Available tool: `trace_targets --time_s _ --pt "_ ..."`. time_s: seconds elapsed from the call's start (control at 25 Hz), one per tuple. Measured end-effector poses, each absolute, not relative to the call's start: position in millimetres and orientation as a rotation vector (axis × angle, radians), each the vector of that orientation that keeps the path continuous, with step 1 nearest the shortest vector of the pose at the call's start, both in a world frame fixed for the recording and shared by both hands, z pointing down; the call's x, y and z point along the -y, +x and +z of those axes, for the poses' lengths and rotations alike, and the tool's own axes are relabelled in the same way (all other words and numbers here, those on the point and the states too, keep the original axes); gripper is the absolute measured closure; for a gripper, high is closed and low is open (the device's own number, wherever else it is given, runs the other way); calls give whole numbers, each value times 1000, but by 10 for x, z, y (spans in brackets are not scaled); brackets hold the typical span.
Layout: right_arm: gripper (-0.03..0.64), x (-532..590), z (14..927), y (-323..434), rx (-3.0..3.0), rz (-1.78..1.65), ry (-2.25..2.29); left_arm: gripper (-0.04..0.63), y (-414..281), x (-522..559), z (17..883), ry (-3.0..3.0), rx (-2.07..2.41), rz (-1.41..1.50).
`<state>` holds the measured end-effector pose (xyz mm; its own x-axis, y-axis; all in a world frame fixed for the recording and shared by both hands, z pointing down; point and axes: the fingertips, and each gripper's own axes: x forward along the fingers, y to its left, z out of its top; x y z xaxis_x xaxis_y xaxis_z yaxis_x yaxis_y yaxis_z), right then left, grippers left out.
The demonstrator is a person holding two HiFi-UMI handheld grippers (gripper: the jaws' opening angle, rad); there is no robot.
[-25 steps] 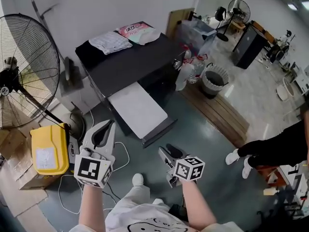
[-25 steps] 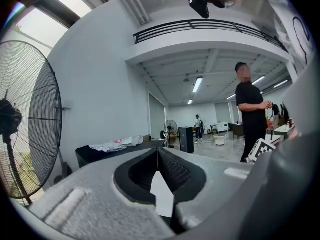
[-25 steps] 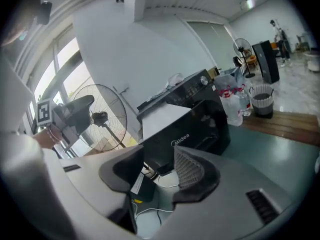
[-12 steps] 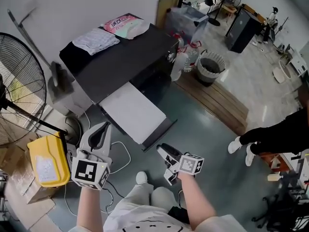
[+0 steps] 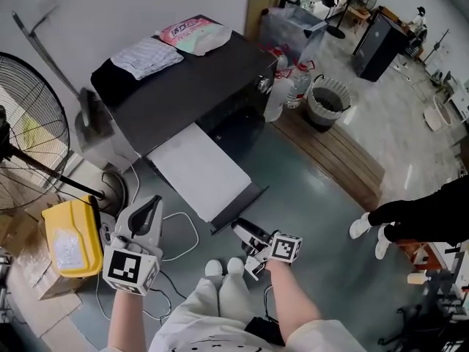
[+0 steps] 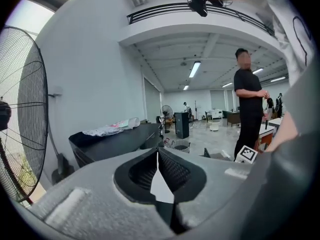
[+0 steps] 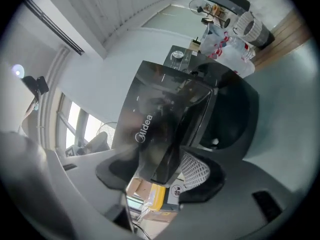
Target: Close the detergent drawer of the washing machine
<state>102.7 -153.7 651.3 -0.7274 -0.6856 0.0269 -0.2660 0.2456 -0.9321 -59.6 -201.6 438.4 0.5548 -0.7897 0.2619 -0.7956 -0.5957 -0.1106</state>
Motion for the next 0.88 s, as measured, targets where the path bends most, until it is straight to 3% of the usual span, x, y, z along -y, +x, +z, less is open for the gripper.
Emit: trace_targets --time_s 0.72,0.88 --pt "383 1635 6295 992 -2184 -1514 -603 575 -395 1827 4281 2670 1551 548" --pt "316 1677 6176 997 -2167 -1502 -574 575 -362 1821 4223 2662 1577 541"
